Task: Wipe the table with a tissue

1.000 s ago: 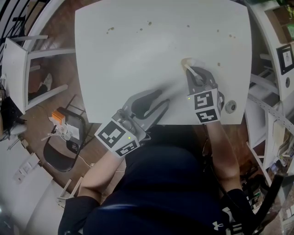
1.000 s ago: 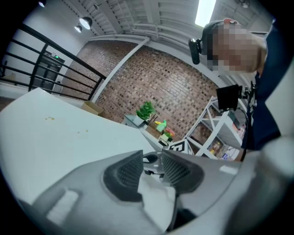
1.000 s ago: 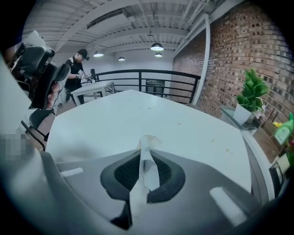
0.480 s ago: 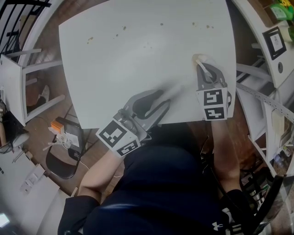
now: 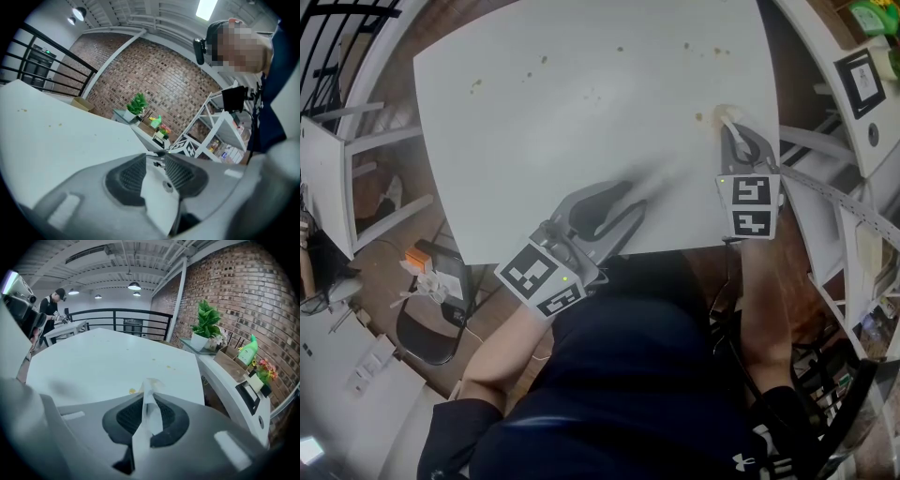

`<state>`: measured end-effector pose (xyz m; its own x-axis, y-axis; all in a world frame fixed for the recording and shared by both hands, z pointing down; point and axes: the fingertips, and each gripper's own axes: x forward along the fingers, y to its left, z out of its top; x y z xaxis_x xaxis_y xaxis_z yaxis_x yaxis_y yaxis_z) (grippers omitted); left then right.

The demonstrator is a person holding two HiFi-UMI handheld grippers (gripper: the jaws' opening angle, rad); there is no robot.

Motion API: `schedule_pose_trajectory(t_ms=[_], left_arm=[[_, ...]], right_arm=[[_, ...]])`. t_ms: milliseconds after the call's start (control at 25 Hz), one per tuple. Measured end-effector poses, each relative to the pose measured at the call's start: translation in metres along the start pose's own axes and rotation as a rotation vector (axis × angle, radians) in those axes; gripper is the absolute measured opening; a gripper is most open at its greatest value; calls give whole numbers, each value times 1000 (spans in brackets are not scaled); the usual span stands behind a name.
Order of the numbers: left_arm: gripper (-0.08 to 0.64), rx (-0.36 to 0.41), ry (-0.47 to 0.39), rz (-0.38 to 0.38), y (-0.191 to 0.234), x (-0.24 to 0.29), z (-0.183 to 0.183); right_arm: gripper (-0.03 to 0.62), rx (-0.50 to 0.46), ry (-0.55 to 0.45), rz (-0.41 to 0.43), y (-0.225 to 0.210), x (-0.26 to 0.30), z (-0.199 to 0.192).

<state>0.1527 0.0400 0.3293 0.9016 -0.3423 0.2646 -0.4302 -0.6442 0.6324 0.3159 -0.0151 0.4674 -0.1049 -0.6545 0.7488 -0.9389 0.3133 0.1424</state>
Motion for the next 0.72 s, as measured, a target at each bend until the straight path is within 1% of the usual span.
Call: schedule_pose_trajectory(t_ms=[200,400,720], left_arm=[[127,-12,3,6,6,0,-2],[127,-20,2,13,10,-3,-2],[127,-27,-6,31,18,-13,2]], right_arm=[[12,53,-26,-38,-8,5,-1],[12,57,-21,-55,-12,15,-2],[12,45,86,-34,0,28,-21]])
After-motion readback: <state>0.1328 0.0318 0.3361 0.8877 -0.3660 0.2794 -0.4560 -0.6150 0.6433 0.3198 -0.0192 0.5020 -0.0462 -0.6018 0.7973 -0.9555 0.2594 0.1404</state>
